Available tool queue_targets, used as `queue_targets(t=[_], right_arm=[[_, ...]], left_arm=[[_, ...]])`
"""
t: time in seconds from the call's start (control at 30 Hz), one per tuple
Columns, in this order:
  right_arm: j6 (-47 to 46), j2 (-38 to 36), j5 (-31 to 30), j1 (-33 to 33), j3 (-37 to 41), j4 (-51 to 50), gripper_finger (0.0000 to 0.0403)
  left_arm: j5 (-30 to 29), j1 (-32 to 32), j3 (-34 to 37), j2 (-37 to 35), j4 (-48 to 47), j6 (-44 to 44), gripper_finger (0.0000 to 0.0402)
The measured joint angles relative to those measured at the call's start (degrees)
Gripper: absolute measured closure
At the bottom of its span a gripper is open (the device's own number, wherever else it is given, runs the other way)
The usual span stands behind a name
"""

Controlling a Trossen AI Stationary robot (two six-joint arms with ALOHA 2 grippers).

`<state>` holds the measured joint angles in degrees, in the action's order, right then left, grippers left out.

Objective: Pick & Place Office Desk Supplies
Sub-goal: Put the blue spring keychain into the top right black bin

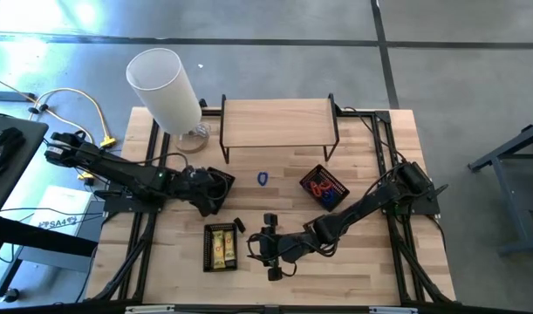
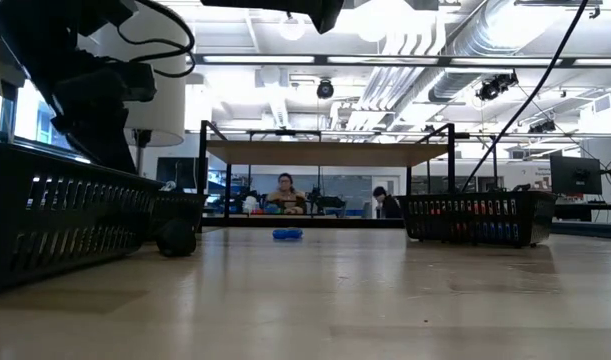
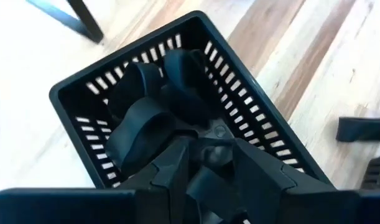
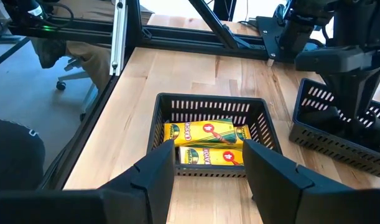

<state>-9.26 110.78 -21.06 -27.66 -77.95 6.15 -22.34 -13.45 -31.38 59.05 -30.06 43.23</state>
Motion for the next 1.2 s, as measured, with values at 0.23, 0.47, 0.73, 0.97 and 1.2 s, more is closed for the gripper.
queue_targets(t=[0.23, 0.47, 0.73, 0.97, 1.2], right_arm=[[0.02, 0.0, 0.0, 0.02, 0.0, 0.01, 0.0225], [0.04, 0.0, 0.0, -0.09, 0.0, 0.0, 0.0225], [0.08, 0.0, -0.04, -1.28, 0.0, -0.37, 0.0225], [1.09, 0.0, -2.79, -4.63, 0.0, -0.37, 0.0225], [1.77, 0.0, -6.58, -6.95, 0.0, -0.35, 0.0225]], left_arm=[[-1.06, -0.23, -1.04, 0.0, 0.81, -4.9, 0.0285], [-1.3, -1.38, -8.76, -0.07, 1.31, -12.11, 0.0285], [-1.32, -3.81, -10.8, -0.12, 18.83, -20.44, 0.0285], [-1.13, -3.32, -10.79, 0.06, 22.38, -19.65, 0.0285], [5.02, -1.18, -10.78, 0.11, 22.86, -20.89, 0.0268]])
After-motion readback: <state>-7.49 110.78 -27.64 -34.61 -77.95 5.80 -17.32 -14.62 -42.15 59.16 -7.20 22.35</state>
